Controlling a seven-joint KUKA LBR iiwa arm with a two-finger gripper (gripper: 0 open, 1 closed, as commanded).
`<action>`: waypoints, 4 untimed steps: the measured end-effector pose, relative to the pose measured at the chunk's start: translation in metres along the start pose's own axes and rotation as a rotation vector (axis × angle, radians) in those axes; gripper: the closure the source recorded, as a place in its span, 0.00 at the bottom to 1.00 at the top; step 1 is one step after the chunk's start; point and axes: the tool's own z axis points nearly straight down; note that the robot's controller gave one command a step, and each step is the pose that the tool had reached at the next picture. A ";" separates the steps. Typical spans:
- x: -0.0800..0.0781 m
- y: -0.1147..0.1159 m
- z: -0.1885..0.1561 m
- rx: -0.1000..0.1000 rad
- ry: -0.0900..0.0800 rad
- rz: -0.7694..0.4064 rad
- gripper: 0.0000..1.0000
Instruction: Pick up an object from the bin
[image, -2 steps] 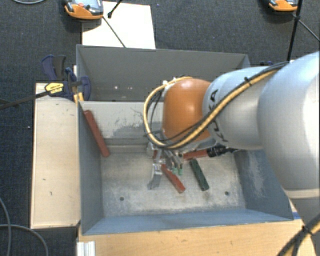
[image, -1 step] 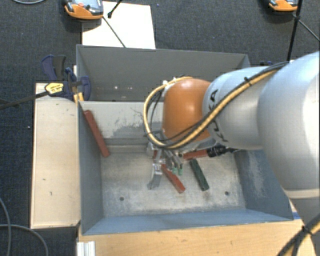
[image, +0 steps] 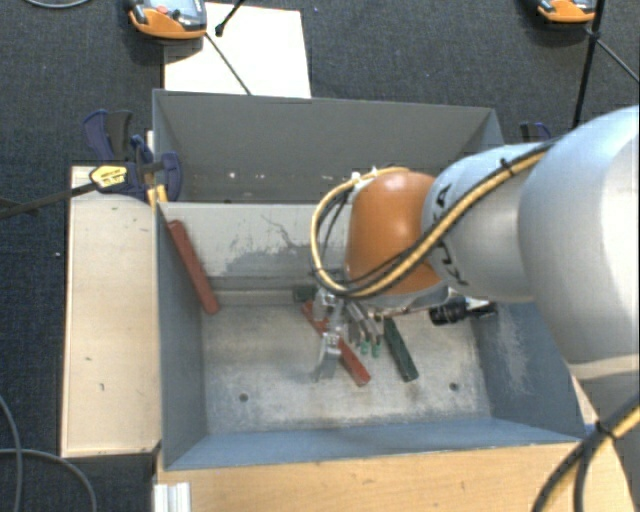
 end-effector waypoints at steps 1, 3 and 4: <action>-0.008 -0.009 0.016 0.004 0.001 0.032 0.00; -0.017 -0.049 0.021 0.004 0.001 0.417 1.00; -0.005 -0.027 -0.124 0.003 0.001 0.454 1.00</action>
Offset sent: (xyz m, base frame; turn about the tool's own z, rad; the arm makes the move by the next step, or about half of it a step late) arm 0.0085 -0.0499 -0.0227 0.4147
